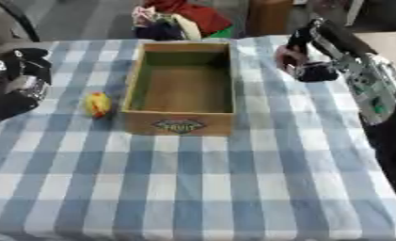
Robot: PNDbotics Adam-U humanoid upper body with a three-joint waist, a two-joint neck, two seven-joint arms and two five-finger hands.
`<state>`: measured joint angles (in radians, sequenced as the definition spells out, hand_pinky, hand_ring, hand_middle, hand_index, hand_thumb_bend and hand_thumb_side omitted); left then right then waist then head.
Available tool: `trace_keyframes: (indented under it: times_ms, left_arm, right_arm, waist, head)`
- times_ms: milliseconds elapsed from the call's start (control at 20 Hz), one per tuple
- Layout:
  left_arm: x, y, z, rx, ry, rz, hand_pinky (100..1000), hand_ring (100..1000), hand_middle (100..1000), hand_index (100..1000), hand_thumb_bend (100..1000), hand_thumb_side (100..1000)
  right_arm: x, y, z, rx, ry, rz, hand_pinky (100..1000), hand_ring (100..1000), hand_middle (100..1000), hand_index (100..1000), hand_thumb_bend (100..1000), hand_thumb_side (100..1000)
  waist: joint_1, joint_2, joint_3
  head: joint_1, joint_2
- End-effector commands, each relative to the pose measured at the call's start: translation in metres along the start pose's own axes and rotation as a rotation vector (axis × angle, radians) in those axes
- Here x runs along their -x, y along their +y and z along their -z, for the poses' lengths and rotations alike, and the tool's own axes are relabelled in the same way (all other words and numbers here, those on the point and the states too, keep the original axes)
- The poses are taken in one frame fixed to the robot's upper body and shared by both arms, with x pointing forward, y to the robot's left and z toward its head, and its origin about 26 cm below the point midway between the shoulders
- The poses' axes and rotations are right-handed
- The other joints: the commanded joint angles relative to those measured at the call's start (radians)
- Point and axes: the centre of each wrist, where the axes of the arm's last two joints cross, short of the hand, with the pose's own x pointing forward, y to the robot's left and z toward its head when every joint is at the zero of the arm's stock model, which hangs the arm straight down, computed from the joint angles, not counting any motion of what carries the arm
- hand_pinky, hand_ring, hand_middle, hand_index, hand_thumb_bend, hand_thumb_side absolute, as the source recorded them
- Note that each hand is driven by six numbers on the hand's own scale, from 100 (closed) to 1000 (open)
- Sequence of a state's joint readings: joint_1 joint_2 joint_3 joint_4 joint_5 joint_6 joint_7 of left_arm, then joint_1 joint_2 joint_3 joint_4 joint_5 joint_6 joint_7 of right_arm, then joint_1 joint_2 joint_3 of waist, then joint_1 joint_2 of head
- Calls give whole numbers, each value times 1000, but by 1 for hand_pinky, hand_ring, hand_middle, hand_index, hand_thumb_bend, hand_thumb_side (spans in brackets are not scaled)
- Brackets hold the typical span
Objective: Pick up objects on the table and place them in the box.
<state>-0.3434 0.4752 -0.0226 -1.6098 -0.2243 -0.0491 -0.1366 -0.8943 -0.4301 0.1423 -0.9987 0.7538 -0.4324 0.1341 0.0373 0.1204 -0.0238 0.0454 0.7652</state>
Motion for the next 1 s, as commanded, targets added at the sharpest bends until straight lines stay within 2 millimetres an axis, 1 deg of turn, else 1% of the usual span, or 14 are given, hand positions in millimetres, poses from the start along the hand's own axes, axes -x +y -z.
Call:
trace_keyframes:
  times_ms: [50, 200, 350, 550, 750, 850, 900, 950, 1000]
  left_arm:
    - [-5, 9, 3, -1, -23, 23, 770, 656, 649, 829, 100, 356]
    - [-7, 8, 4, 3, -30, 22, 770, 656, 649, 830, 100, 355]
    - [-9, 8, 6, 6, -37, 22, 770, 656, 649, 830, 100, 356]
    - [-11, 8, 8, 7, -48, 20, 770, 656, 649, 830, 100, 355]
    - [-11, 8, 8, 7, -51, 18, 770, 656, 649, 830, 100, 357]
    - [-12, 8, 9, 8, -53, 17, 770, 656, 649, 830, 100, 358]
    - [-12, 8, 9, 9, -53, 16, 770, 656, 649, 830, 100, 359]
    - [-12, 7, 9, 10, -53, 16, 770, 656, 649, 830, 100, 360]
    - [-12, 7, 9, 10, -53, 15, 770, 656, 649, 830, 100, 361]
  right_arm:
    - [-13, -18, 19, 21, -72, -34, 700, 645, 319, 469, 100, 100]
    - [-26, -17, 36, 1, -122, -48, 703, 647, 327, 475, 100, 100]
    - [-38, -11, 51, -23, -162, -54, 704, 649, 335, 482, 100, 100]
    - [-51, 6, 65, -77, -195, -52, 707, 655, 364, 512, 100, 100]
    - [-61, 27, 74, -130, -213, -38, 711, 665, 403, 555, 100, 100]
    - [-66, 34, 77, -143, -216, -33, 714, 671, 450, 609, 100, 100]
    - [-68, 36, 79, -142, -216, -32, 720, 688, 515, 687, 100, 100]
    - [-69, 37, 80, -136, -216, -32, 731, 716, 597, 761, 125, 100]
    - [-71, 38, 80, -128, -217, -37, 744, 746, 689, 823, 176, 100]
  waist:
    - [-1, -19, 6]
    - [-1, -20, 16]
    - [0, -17, 29]
    - [2, -13, 46]
    - [4, -8, 55]
    - [5, -7, 57]
    - [4, -6, 57]
    - [4, -5, 57]
    - [4, -5, 57]
  head:
    - [-8, 5]
    - [-15, 5]
    - [-26, 1]
    - [-39, -5]
    - [-46, -8]
    - [-49, -9]
    - [-50, -9]
    - [-50, -9]
    - [-51, -10]
